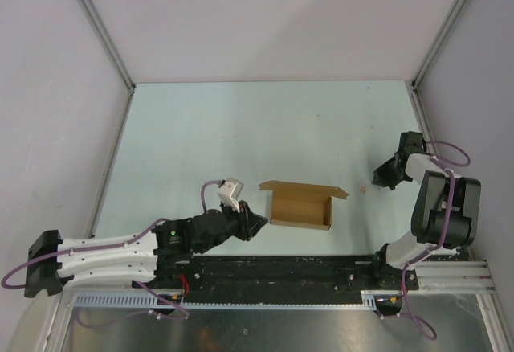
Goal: Fold the paper box
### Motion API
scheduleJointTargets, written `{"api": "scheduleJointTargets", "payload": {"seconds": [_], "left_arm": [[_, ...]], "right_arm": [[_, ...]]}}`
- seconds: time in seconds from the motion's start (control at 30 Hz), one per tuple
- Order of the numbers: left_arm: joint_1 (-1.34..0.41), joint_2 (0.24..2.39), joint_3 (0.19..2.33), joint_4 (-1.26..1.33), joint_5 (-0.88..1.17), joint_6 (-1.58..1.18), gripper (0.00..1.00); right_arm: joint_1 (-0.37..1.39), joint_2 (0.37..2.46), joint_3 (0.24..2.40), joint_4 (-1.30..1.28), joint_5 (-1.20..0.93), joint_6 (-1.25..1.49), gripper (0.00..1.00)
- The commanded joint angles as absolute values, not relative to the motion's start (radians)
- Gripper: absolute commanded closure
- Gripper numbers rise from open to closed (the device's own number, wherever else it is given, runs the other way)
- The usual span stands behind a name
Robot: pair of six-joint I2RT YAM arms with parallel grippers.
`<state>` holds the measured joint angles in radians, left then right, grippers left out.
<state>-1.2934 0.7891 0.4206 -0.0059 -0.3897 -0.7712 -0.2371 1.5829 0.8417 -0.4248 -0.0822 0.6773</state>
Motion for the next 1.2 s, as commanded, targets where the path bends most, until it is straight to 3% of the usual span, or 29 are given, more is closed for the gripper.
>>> {"api": "scheduleJointTargets", "payload": {"seconds": [0.0,0.43,0.47,0.53,0.6,0.73,0.83,0.97,1.0,1.03,1.17], "left_arm": [[-1.29,0.781,0.416,0.008,-0.402,-0.796,0.72],[-1.29,0.792,0.42,0.008,-0.397,-0.802,0.73],[-1.29,0.793,0.422,0.008,-0.396,-0.804,0.73],[-1.29,0.802,0.426,0.008,-0.39,-0.804,0.73],[-1.29,0.805,0.428,0.008,-0.385,-0.802,0.73],[-1.29,0.802,0.43,0.008,-0.383,-0.801,0.74],[-1.292,0.801,0.428,0.008,-0.384,-0.802,0.74],[-1.29,0.802,0.426,0.008,-0.382,-0.805,0.74],[-1.29,0.804,0.426,0.008,-0.38,-0.807,0.74],[-1.29,0.804,0.426,0.008,-0.379,-0.807,0.74],[-1.29,0.801,0.428,0.008,-0.382,-0.808,0.74]], "right_arm": [[-0.229,1.496,0.834,-0.413,-0.064,0.658,1.0],[-0.222,1.115,0.836,-0.413,-0.123,0.543,1.0],[-0.225,1.123,0.838,-0.416,-0.135,0.523,0.94],[-0.233,1.181,0.844,-0.44,-0.138,0.519,0.63],[-0.233,1.23,0.851,-0.454,-0.169,0.508,0.55],[-0.174,1.382,0.883,-0.491,-0.141,0.494,0.49],[-0.12,1.429,0.894,-0.496,-0.016,0.489,0.46],[-0.097,1.472,0.896,-0.483,-0.002,0.486,0.45],[-0.092,1.482,0.899,-0.488,0.033,0.486,0.35],[-0.089,1.488,0.902,-0.491,0.06,0.486,0.32],[-0.075,1.509,0.908,-0.491,0.101,0.476,0.27]]}}
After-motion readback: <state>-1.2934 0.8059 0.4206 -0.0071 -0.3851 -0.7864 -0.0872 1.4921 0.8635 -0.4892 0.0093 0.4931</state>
